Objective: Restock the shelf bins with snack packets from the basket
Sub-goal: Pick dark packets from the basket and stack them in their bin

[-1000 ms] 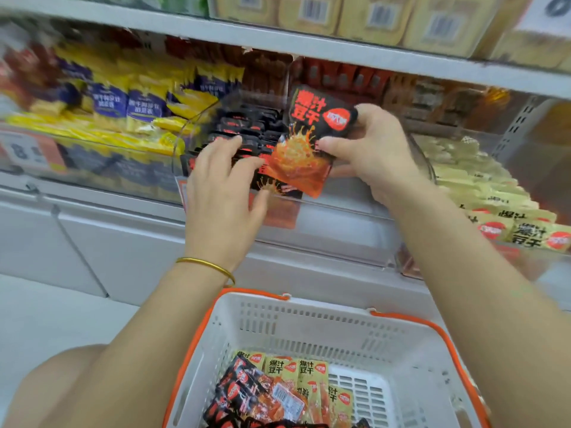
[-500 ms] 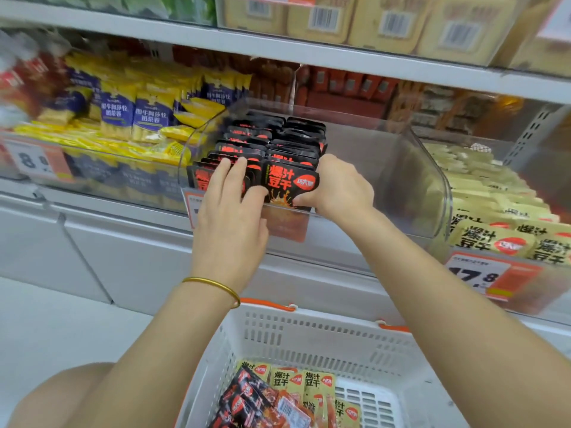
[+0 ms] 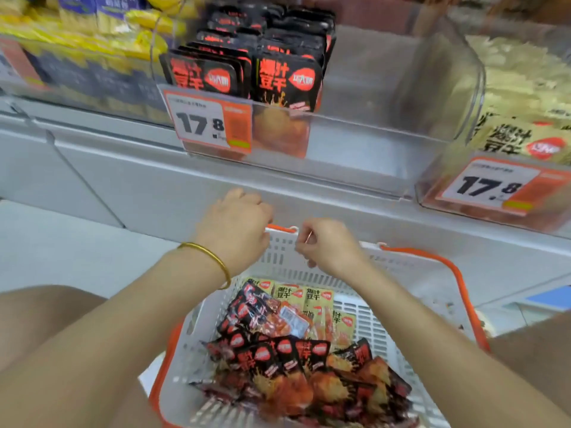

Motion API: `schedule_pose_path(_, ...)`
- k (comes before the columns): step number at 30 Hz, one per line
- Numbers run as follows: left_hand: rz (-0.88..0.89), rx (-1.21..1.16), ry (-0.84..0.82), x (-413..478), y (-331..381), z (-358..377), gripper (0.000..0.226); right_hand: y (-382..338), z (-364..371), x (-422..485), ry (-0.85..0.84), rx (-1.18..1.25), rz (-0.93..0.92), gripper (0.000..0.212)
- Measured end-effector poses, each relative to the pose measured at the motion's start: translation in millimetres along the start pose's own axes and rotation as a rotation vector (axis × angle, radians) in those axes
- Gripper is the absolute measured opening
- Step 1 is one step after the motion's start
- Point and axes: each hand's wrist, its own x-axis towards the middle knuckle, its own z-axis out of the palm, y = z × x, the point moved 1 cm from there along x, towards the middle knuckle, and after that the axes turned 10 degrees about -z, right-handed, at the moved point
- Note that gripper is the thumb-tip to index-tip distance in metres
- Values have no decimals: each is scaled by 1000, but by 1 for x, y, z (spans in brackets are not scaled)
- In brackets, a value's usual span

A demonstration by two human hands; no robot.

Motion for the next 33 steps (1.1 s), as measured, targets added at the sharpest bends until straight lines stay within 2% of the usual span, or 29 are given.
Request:
schedule_pose_path(1, -13, 33, -52, -1, 0, 3, 32, 15, 30, 7, -133, -18, 29, 21)
schedule_pose_path(3, -24, 66, -96, 0, 1, 5, 35, 36, 81, 15, -283, -27, 64, 4)
schedule_pose_path(8, -19, 96, -132, 5, -1, 12, 37, 45, 181, 10, -508, 38, 102, 33)
schedule_pose_path(10, -21, 105, -155, 7, -2, 15, 36, 49, 199, 8, -497, 1, 146, 33)
schedule_pose_path(13, -30, 111, -180, 11, -3, 15, 35, 58, 202, 11, -360, 188, 231, 19)
schedule_pose_path(16, -31, 95, -190, 14, -1, 16, 34, 66, 178, 10, -242, 356, 280, 31)
schedule_pose_path(21, -59, 76, -286, 17, 5, 20, 34, 66, 100, 2, -43, 729, 270, 22)
schedule_pose_path(24, -108, -88, -374, 21, 9, 21, 33, 51, 46, -10, -5, 975, 187, 21)
schedule_pose_path(26, -118, -242, -371, 25, 13, 15, 29, 38, 17, -17, 1, 1082, 121, 18)
schedule_pose_path(28, -103, -393, -310, 29, 15, 0, 27, 23, -8, -22, -36, 1074, 30, 12)
schedule_pose_path(30, -64, -562, -224, 29, 11, -23, 27, 6, -35, -25, -38, 1017, -57, 33)
schedule_pose_path(33, 12, -947, 2, 27, 3, -55, 33, -23, -81, -20, 65, 952, -187, 44)
